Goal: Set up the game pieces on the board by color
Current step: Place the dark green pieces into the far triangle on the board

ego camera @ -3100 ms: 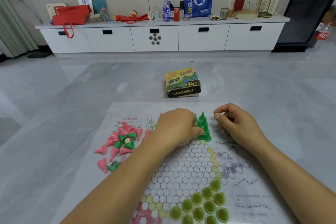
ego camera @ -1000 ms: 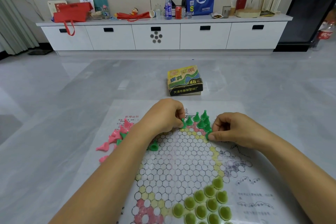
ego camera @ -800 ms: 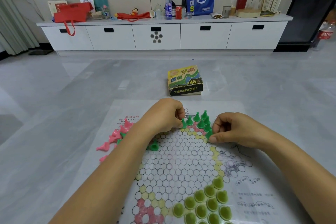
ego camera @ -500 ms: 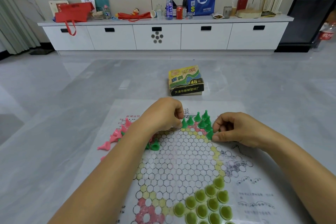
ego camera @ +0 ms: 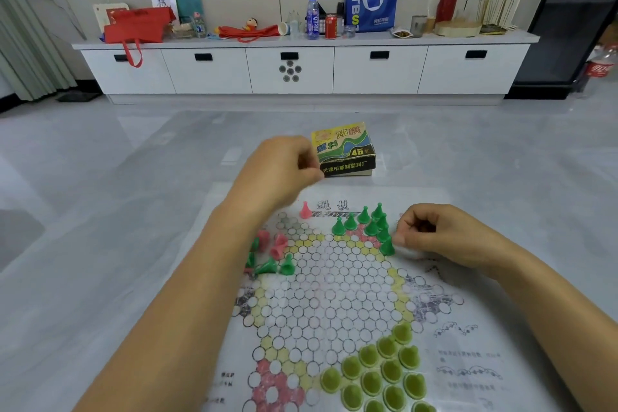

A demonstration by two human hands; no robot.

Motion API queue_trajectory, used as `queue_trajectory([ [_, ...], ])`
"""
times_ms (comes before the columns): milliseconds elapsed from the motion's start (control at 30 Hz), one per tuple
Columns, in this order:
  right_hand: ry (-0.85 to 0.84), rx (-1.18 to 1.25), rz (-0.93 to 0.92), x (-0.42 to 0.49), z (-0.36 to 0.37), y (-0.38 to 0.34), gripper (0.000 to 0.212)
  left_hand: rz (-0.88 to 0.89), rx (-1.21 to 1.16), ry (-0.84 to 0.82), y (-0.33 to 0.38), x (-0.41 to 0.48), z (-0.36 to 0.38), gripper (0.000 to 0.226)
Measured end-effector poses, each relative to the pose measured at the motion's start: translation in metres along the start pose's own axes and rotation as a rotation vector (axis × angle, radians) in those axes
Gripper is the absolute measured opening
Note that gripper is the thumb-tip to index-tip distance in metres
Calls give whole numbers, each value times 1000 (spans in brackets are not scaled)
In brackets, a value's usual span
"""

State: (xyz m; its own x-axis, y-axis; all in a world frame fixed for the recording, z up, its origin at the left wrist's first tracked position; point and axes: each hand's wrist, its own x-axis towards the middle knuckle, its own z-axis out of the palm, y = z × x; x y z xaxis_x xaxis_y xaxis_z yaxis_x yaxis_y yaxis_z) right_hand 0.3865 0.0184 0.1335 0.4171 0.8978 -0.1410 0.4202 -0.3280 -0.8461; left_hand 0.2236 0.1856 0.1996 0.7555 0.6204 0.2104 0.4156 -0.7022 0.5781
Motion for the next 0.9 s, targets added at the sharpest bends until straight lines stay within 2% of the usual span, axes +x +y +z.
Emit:
queue_trajectory([
  [33,40,4,-8,-1,0,1,5,7,-36,71,-1,0,-6,4],
  [100,131,14,-40,-2,2,5,14,-2,-118,182,-5,1,-14,5],
  [167,196,0,-73,-4,6,7,16,-40,-162,208,-16,0,-15,6],
  [367,240,-68,-90,-5,10,7,22,-150,73,139,-60,-48,0,17],
  [500,231,-73,-93,-8,12,2,21,-90,231,79,-69,-104,-2,31],
  [700,299,-11,-72,-11,13,-3,25,-99,247,-45,-76,-145,-4,54],
  [900,356,63,-58,-9,12,2,27,-85,208,-12,-77,-122,10,57],
])
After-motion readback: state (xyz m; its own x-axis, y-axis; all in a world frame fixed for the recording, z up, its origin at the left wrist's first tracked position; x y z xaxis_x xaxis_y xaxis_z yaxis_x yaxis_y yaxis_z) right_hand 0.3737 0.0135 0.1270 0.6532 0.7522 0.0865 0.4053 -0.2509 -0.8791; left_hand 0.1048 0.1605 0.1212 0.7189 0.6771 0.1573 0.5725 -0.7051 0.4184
